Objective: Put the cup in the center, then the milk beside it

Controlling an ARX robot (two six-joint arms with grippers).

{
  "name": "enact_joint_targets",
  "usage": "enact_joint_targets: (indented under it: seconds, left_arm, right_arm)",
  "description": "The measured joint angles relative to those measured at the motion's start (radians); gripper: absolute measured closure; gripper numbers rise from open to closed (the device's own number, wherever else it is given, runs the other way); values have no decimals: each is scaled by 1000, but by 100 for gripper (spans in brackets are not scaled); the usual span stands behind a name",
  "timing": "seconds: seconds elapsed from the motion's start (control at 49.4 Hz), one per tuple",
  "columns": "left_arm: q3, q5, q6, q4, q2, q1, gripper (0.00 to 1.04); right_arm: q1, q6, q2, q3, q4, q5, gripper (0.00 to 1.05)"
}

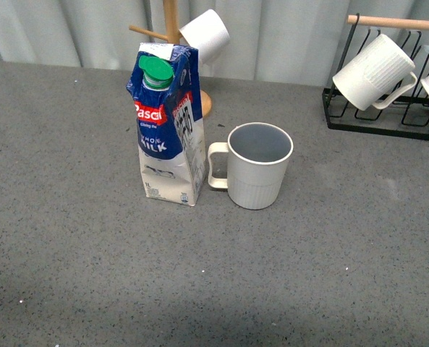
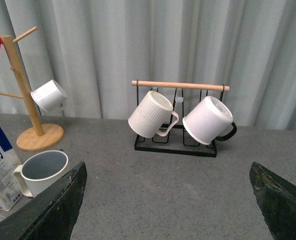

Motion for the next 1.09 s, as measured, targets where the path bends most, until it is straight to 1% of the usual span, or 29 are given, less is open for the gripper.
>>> enact_joint_targets:
  seconds: [0.122,0.587,1.094]
  left_arm:
    - [0,0,0,-99,-114,0,101]
    - [-1,1,0,-370,-400,0,101]
    - [-1,1,0,-522,-552,0,101]
  right_arm:
    - [0,0,0,0,0,0,9]
    - [0,0,0,0,0,0,9]
    - [0,0,0,0,0,0,9]
